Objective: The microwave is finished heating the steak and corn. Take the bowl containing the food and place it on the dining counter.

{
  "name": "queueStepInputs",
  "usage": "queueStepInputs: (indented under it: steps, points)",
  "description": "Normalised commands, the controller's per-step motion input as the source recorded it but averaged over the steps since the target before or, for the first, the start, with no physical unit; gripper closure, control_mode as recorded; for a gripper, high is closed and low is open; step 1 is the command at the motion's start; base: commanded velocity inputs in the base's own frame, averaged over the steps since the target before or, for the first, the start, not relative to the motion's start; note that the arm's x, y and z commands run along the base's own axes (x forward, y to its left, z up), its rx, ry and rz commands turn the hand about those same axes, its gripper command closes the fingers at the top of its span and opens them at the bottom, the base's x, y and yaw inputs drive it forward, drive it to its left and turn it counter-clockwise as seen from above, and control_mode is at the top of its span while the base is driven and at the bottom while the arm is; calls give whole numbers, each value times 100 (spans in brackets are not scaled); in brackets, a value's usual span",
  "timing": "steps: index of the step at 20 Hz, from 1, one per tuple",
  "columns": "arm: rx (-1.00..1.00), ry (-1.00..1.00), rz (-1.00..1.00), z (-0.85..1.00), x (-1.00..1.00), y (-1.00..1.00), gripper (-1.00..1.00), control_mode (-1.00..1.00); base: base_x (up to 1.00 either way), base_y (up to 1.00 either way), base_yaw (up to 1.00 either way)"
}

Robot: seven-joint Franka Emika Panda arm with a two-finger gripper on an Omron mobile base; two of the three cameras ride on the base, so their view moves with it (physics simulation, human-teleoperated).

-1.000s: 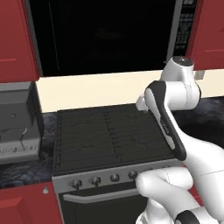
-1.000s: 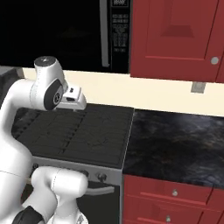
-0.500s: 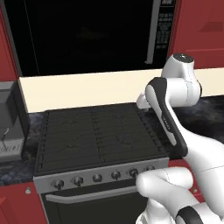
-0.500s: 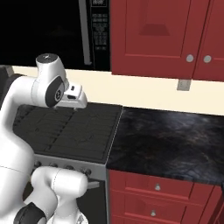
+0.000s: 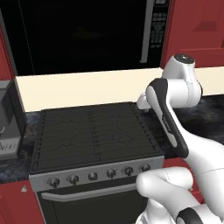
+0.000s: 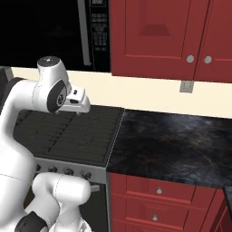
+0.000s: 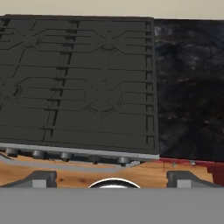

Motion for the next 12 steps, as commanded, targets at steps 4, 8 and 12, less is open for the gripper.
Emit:
queueStepInputs:
  steps: [4,8,12]
  points:
    - [1,-13,0,10,-19,-2,-100,-100,0,0,0]
    - [1,-39,0,33,-23,0,-100,-100,0,0,0]
    - [0,-31,0,44,-29,-15,-100,-100,0,0,0]
